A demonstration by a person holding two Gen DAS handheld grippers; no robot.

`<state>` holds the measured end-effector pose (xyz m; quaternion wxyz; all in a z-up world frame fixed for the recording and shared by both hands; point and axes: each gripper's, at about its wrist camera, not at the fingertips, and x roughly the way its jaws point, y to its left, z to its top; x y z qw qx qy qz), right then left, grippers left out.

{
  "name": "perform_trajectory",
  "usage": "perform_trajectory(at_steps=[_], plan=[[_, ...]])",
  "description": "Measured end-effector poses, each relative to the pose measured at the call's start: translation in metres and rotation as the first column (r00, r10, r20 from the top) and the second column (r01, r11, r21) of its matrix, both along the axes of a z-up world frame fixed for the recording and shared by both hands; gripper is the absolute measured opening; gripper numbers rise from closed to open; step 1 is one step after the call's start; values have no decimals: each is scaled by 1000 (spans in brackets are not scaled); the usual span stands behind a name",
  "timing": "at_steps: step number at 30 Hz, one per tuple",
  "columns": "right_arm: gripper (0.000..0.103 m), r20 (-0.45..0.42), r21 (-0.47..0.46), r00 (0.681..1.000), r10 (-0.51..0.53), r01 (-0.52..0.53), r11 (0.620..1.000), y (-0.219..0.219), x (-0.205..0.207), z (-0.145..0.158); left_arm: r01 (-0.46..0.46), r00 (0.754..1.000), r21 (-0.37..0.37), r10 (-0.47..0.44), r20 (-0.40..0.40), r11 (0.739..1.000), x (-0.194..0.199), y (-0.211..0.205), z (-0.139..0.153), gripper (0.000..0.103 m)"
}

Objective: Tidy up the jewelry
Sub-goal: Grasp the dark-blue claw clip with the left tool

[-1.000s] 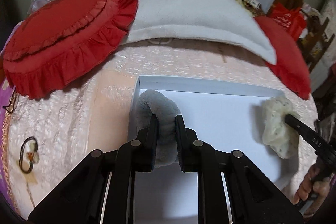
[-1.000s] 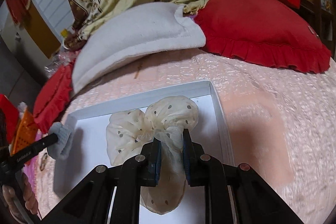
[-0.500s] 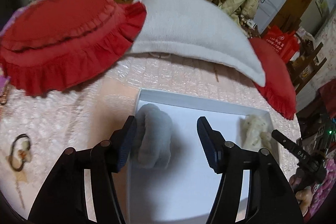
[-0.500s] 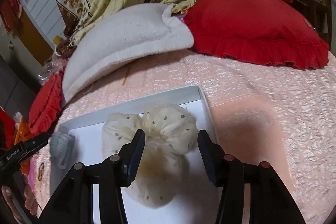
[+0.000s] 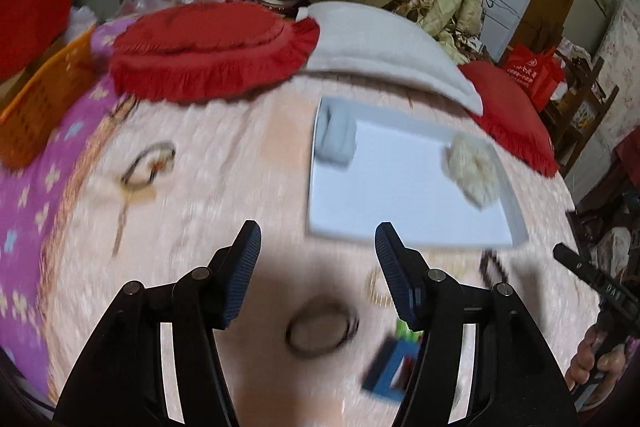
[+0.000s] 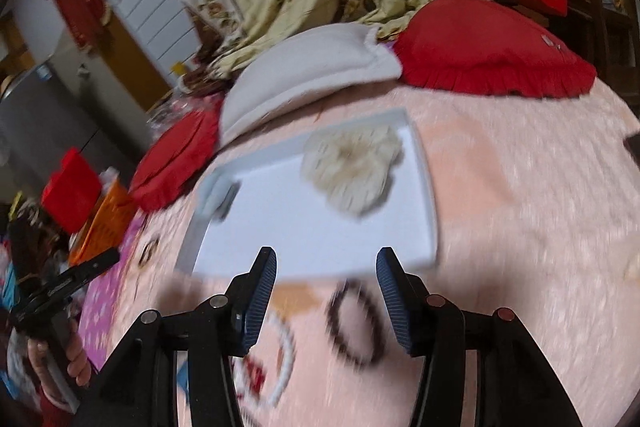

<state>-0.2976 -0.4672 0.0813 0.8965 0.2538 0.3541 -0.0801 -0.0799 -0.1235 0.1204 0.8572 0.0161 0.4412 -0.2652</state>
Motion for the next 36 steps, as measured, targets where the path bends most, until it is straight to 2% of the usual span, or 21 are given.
perform_trajectory(at_steps=[2, 4, 8, 10, 13, 18, 26, 33, 35, 36], plan=[[50, -26, -20, 999, 23, -23, 1000, 21, -11, -15, 12, 1000, -8, -12, -15, 1000, -14, 6, -12, 59], [50, -55, 2, 997, 53, -53, 999, 39, -19, -33, 23, 999, -15, -24, -35, 1000, -25, 9, -26, 59], [50, -75, 21, 993, 88, -87, 996, 68, -25, -52, 25, 999, -21, -26, -26, 999, -36, 16, -45, 59], [50, -83, 15, 991, 107, -106, 994, 80, -25, -57, 71, 996, -71, -74, -42, 995, -43, 15, -49, 59], [50, -90, -17, 988, 123, -124, 992, 95, -24, -58, 134, 991, -67, -134, -6, 989, -57, 9, -51, 59], [50, -99, -70, 986, 138, -145, 987, 109, -19, -59, 212, 977, -29, -213, -11, 977, -71, -5, -65, 59], [49, -124, -133, 989, 84, -100, 986, 97, -1, -66, 235, 971, -7, -235, -42, 972, -71, -17, -80, 58], [42, -138, -151, 988, 76, -97, 984, 90, 28, -74, 265, 961, -36, -267, -73, 964, -69, -21, -86, 47], [41, -147, -157, 986, 75, -99, 983, 90, 33, -76, 276, 958, -38, -278, -75, 960, -69, -22, -87, 40], [40, -151, -165, 986, 73, -98, 981, 90, 35, -78, 286, 954, -40, -289, -78, 957, -70, -24, -87, 33]])
